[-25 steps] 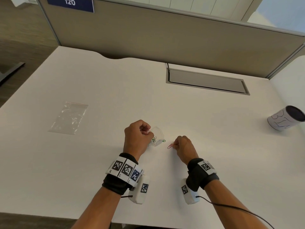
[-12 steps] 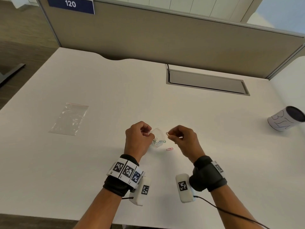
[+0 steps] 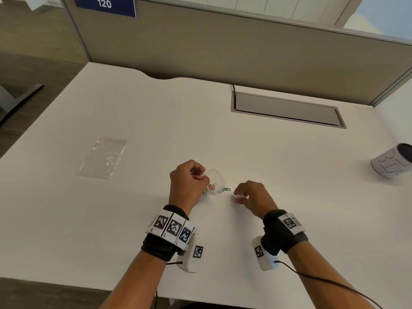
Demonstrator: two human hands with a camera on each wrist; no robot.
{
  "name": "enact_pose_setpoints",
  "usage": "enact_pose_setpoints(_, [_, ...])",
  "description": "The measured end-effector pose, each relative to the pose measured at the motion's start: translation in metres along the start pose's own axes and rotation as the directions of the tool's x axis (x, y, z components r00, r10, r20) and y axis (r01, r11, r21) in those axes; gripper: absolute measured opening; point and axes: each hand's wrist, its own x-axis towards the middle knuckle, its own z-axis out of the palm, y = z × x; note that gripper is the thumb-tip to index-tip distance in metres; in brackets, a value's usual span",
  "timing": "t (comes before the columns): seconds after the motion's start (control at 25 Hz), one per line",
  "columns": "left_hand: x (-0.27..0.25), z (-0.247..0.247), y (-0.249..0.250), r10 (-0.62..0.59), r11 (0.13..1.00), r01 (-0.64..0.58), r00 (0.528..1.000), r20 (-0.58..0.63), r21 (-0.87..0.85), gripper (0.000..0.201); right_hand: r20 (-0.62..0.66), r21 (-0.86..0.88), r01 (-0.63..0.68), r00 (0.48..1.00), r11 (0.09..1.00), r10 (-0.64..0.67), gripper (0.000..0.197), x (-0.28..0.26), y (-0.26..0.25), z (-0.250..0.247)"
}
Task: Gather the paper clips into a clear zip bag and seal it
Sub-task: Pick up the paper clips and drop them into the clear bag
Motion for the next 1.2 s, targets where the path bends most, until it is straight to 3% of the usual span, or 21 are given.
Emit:
enact_pose_setpoints(0.24, [0.003,0.000,0.000,0.002,1.000,-0.002,1.000,-0.007,-0.002,0.014,0.038,-0.047,0.012,0.999,0.999,-0.010,0.013,0.010,0.003,0.014])
enact_pose_setpoints(0.44, [0.004,0.001,0.000,0.007,1.000,-0.007,1.000,0.000,0.000,0.015,0.007,0.045,0.087,0.996,0.995,-0.087,0.011,0.025,-0.017,0.015])
enact_pose_setpoints(0.64, [0.002,0.001,-0.001,0.002,1.000,-0.002,1.000,0.002,0.017,0.015,0.029,0.026,-0.015,0.999,1.000,0.014,0.013,0.039,-0.023,0.022])
enact_pose_setpoints(0.96, [0.004,0.001,-0.002,0.008,1.000,-0.008,1.000,-0.005,0.014,0.014,0.106,-0.157,0.073,0.993,0.985,-0.056,0.013,0.041,-0.023,0.027])
enact_pose_setpoints(1.08, [0.004,0.000,-0.002,0.001,1.000,-0.001,1.000,0.002,0.008,0.015,0.007,-0.016,0.030,1.000,0.999,-0.030,0.003,0.030,-0.024,0.020])
enact_pose_setpoints(1.2, [0.004,-0.001,-0.002,-0.015,1.000,0.015,1.000,0.010,0.011,0.015,-0.104,0.418,-0.079,0.986,0.905,0.134,0.007,0.010,-0.031,-0.010])
